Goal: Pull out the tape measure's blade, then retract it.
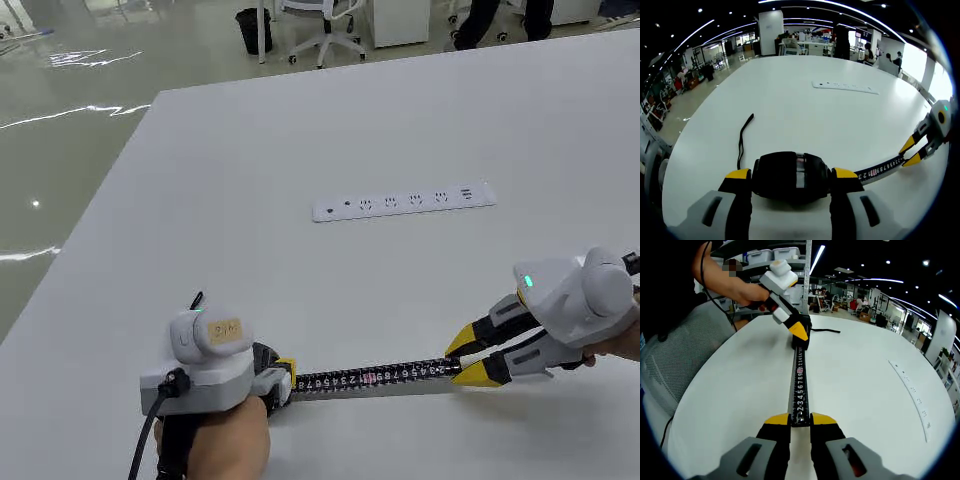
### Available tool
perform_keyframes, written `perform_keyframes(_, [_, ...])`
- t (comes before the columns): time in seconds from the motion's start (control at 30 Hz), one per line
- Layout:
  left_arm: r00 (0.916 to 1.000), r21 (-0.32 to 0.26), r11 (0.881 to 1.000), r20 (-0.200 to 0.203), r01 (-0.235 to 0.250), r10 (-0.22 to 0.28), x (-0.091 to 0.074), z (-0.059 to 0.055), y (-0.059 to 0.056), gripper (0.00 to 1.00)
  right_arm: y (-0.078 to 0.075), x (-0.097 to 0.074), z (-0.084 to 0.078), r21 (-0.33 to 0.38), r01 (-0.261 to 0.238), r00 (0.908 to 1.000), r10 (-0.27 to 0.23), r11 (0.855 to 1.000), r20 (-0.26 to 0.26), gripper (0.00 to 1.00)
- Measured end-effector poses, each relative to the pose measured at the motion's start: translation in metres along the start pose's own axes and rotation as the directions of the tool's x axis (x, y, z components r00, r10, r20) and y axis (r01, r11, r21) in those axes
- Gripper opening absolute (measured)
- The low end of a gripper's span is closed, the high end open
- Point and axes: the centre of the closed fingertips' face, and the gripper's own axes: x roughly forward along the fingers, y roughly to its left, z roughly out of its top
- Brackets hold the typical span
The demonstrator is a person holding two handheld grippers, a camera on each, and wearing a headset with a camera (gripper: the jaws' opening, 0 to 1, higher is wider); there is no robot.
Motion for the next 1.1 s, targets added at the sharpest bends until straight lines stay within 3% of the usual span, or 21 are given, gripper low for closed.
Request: perform_keyframes(1.1, [1.0, -0.002, 1.0, -0.002, 0.0, 0.0, 0.0004, -0.0002, 0.0002, 0.59, -0.0004, 0.0067, 0.0061, -0.007, -0.004, 1.0, 0.004, 1.0, 0.001, 0.14])
